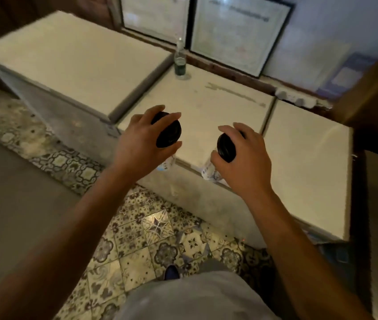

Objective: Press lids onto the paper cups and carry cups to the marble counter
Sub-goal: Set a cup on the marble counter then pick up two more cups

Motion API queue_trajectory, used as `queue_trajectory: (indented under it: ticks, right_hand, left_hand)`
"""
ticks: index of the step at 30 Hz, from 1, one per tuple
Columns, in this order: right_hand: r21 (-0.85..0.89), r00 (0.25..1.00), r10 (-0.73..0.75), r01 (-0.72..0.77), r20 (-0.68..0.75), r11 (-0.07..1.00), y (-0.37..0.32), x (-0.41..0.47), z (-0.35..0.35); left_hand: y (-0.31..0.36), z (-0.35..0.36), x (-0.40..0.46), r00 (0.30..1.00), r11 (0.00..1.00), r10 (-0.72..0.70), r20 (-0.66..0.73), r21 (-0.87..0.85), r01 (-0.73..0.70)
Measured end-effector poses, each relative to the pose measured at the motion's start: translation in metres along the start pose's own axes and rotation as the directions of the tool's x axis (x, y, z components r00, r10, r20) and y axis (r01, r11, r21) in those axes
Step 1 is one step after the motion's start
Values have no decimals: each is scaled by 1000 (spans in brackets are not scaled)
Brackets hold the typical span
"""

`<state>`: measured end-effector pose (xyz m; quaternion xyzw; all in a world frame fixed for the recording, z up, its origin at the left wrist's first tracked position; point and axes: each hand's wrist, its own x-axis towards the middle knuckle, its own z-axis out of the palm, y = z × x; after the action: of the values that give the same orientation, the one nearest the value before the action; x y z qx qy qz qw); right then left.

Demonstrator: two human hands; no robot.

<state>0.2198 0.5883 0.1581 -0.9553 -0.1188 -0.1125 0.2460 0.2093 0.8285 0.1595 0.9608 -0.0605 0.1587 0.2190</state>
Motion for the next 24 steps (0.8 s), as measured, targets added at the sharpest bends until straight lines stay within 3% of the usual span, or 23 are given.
queue_trajectory:
  ticks: [6,13,24]
  right_hand:
    - [87,954,-276,267,116,960,-87,73,70]
    - [300,816,-552,490,174,819,-198,154,152]
    - [466,550,-821,692,155,551,-388,201,234]
  left_hand:
    - [-96,-46,-19,960,961,-259,-108,67,267]
    - [-184,-104,-37,816,815,-516,-262,142,561]
    - [-292,-195,-86,566,577,-642,-518,160,801]
